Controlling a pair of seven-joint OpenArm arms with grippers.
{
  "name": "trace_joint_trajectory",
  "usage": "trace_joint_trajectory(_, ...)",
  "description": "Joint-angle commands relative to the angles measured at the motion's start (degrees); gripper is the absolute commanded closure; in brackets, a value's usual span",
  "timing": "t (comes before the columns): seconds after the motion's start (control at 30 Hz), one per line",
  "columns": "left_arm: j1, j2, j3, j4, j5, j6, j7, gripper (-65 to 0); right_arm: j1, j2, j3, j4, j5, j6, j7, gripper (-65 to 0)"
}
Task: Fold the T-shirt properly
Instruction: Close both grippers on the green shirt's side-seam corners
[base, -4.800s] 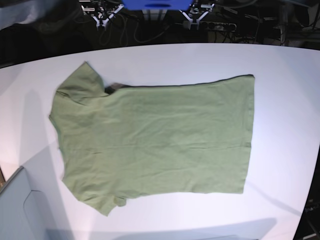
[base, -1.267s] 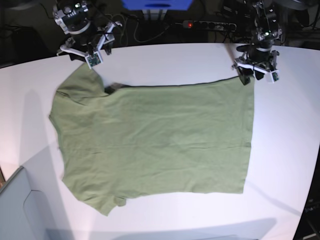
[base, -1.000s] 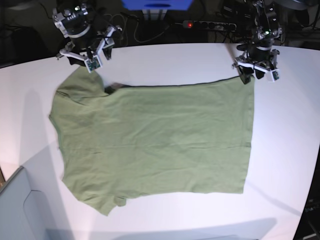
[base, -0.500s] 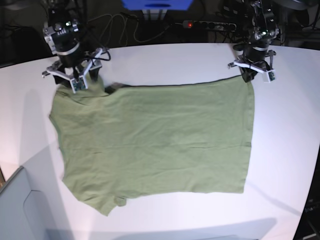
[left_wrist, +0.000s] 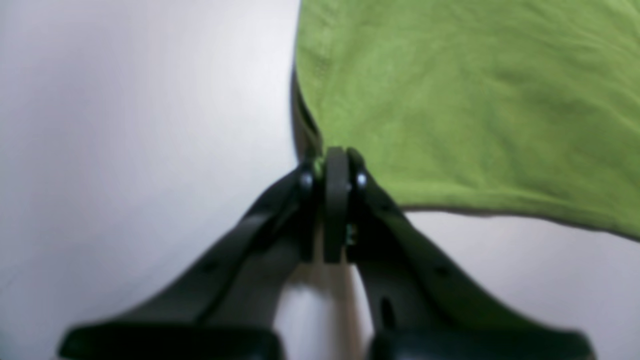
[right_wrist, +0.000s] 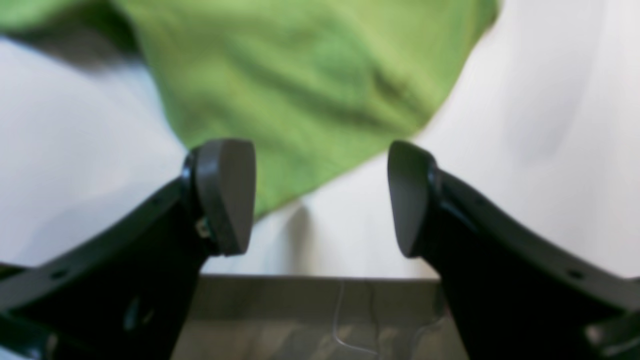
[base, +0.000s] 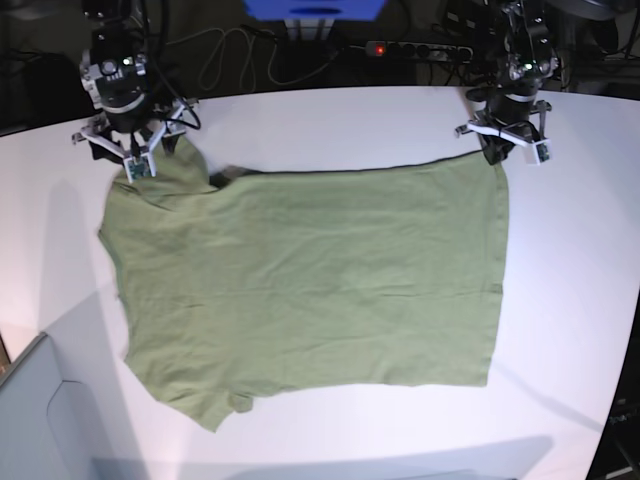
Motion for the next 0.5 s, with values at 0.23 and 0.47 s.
trace_joint_trajectory(0.23,0.6,-0.3,0.0,0.4,0.1,0.0,0.9,0.0,-0.5,-2.5,0.5,-1.1,0.0,6.9,1.2,-39.7)
trace_joint_trajectory(0.47,0.6,-0.3,-0.1,0.4,0.1,0.0,0.9,0.0,0.1,-2.7,0.3,-4.1,0.0,6.9,1.3,-39.7)
